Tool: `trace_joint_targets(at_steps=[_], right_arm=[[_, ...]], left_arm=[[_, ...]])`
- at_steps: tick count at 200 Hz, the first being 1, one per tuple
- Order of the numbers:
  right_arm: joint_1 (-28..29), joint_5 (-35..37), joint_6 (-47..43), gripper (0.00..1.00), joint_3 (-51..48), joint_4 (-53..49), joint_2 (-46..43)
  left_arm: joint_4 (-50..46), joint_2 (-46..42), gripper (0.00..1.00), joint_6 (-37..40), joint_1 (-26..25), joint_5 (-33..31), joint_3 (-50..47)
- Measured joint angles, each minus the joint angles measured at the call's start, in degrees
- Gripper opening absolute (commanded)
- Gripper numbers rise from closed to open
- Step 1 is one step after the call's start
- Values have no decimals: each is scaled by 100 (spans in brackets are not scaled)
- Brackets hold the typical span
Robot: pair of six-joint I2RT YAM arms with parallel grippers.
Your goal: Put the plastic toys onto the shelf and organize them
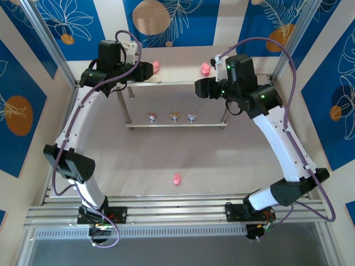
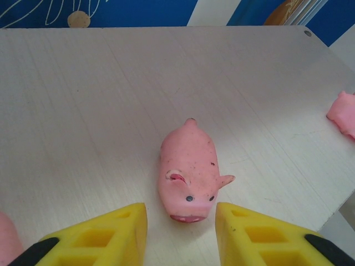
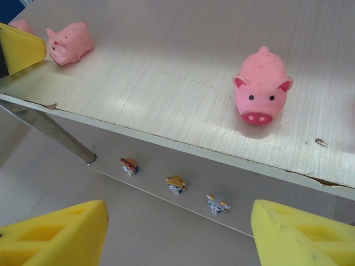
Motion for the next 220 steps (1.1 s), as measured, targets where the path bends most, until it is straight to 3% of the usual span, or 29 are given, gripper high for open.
trace_joint_targets(at_steps=[83, 138, 178, 220], right_arm=[[42, -2, 0, 70, 0, 22, 0], [168, 0, 0, 65, 0, 20, -2], [476, 2, 0, 62, 68, -116, 0], [1270, 151, 278, 62, -540, -236, -256]], left_arm=[[385, -85, 36, -247, 2, 52, -103], [791, -938, 34, -330, 2, 44, -273], [538, -1547, 27, 46, 2, -531, -302], [483, -2551, 28, 214, 7, -1027, -2050]])
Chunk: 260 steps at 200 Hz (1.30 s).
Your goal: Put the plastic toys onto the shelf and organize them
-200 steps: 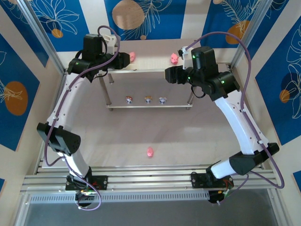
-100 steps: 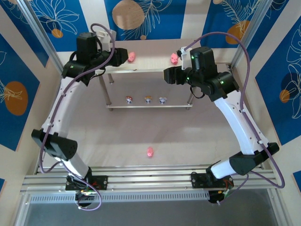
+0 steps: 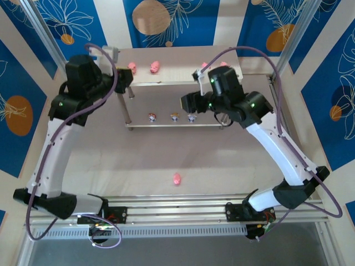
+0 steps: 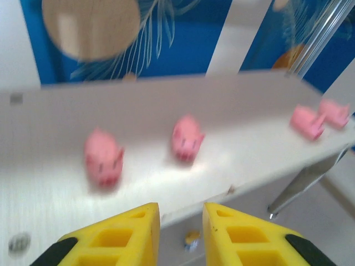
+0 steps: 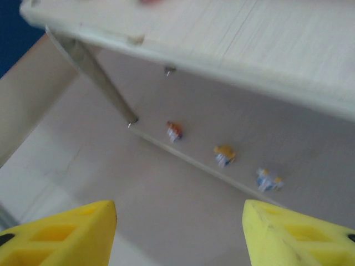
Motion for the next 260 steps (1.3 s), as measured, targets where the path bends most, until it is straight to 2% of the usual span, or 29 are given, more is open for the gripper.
trace_joint_targets(at_steps=[38, 64, 82, 123, 148, 183, 224, 260], right_arm=[[990, 33, 1062, 62, -2033, -175, -649], [1502, -35, 1965, 61, -3226, -223, -557], [1805, -155, 2452, 61, -3687, -186, -269], [2367, -321, 2955, 66, -3679, 160, 828], [2433, -369, 3053, 66, -3539, 323, 1379], [2424, -369, 3097, 65, -3453, 415, 1683], [2306, -365, 3075, 60, -3241, 476, 2028], [2188, -363, 3053, 52, -3198, 564, 2243]], left_arm=[[7, -1178, 29, -46, -175, -98, -2203], [-87, -1912, 29, -101, -619, -317, -3051], [-146, -2350, 29, -212, -758, -389, -3451], [-153, -2767, 29, -455, -761, -439, -3991], [-153, -2789, 29, -505, -761, -437, -4074], [-151, -2863, 31, -505, -761, -437, -4107], [-146, -2874, 31, -505, -761, -439, -4170], [-149, -2874, 32, -485, -761, -479, -4192]])
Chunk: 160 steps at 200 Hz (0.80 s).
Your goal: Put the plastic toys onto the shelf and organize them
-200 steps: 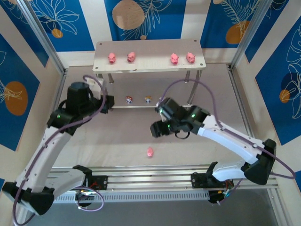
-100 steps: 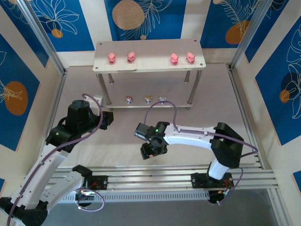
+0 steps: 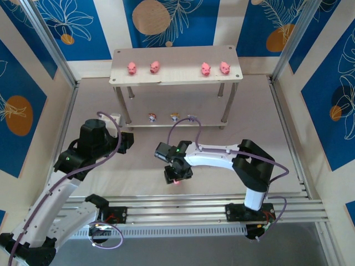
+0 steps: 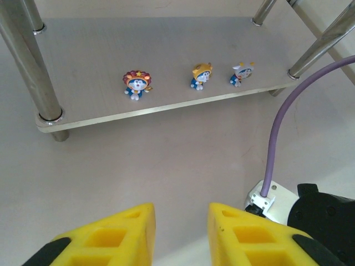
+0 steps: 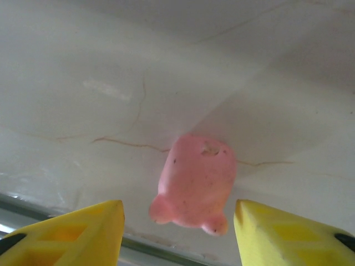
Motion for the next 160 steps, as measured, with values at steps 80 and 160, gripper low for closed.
trace_joint_targets(at_steps=[80, 160], right_arm=[[-96, 44, -92, 0, 33, -33, 98], [-363, 1034, -1012, 3, 2806, -1655, -815]], left_arm=[[0, 2, 33, 44, 0, -131, -22], [-258, 844, 35, 197, 2, 42, 970]])
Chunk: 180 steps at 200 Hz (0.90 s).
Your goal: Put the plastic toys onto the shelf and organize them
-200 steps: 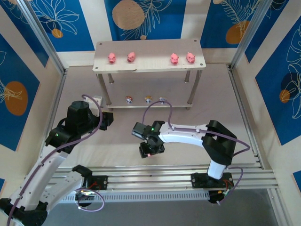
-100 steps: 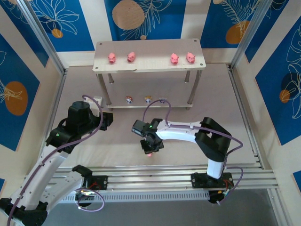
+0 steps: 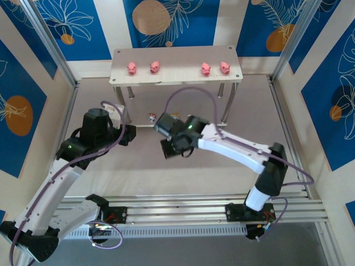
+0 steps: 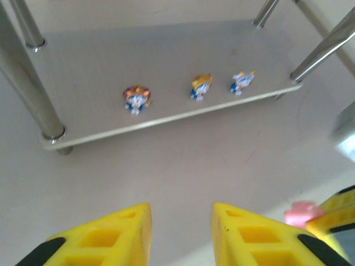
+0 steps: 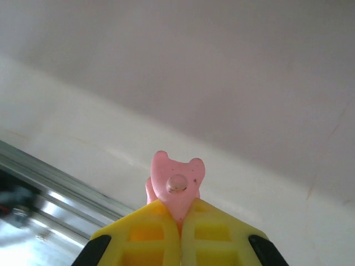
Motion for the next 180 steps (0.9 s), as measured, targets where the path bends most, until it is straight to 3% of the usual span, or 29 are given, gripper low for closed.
trace_joint_targets(at_steps=[43, 94, 180], right_arm=[[-752, 577, -1158, 4, 2402, -601, -7], [-1567, 748, -2297, 6, 4957, -791, 1176], [-2262, 660, -2848, 6, 5309, -586, 1921]], left_arm=[[-31, 426, 38, 101, 44, 273, 822], [-120, 710, 40, 155, 160, 398, 1329], [-243, 861, 40, 240, 404, 579, 1436]])
